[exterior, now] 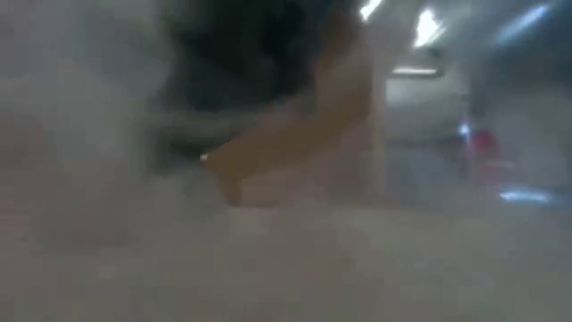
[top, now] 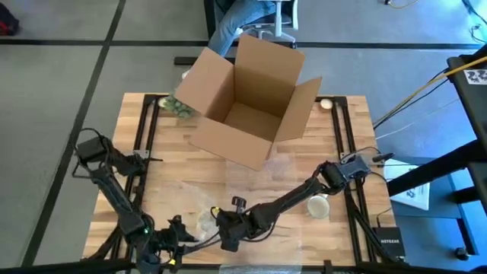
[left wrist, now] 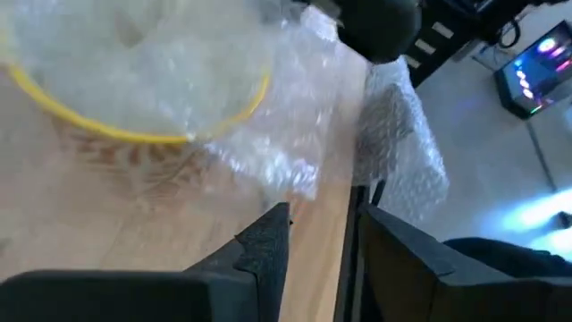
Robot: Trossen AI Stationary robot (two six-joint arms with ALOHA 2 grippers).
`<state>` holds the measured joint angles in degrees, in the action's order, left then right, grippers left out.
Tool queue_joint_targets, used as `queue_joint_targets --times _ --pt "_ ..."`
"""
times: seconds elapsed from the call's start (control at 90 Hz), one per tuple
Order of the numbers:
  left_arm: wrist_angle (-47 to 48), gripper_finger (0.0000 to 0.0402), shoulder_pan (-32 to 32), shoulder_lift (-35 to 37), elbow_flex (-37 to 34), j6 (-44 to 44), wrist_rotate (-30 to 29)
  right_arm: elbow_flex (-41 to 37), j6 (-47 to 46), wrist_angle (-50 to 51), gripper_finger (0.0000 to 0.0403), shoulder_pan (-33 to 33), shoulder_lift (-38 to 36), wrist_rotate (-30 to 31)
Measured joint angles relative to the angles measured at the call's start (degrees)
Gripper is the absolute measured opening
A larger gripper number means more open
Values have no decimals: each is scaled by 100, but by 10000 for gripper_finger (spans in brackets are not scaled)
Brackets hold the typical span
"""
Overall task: Wrap mug
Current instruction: Wrap the orange mug with the left bubble wrap
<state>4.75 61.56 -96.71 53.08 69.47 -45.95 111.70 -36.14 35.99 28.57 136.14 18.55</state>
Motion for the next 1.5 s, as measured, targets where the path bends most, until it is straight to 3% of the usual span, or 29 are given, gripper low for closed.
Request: queue_joint_targets --times 0.444,0.889,1.078,1.278,1.367,1.5 --pt "15 117 -230 -7 -4 -396 -290 -1 -127 -226 1 -10 0 158" --pt "-517 117 -302 -677 -2 -366 -519 -2 -132 -348 1 -10 0 251" --pt "-1080 117 -398 -895 -4 -516 -842 -4 -133 -650 1 -11 68 261" --pt "-919 116 -499 -994 -4 -266 -1294 -4 -132 -780 1 -20 179 194" --pt "-820 98 -516 -992 -4 -158 -1242 -4 -132 -778 1 -21 179 188" --pt "-697 33 -456 -979 -1 -299 -1331 -4 -104 -781 1 -10 181 108"
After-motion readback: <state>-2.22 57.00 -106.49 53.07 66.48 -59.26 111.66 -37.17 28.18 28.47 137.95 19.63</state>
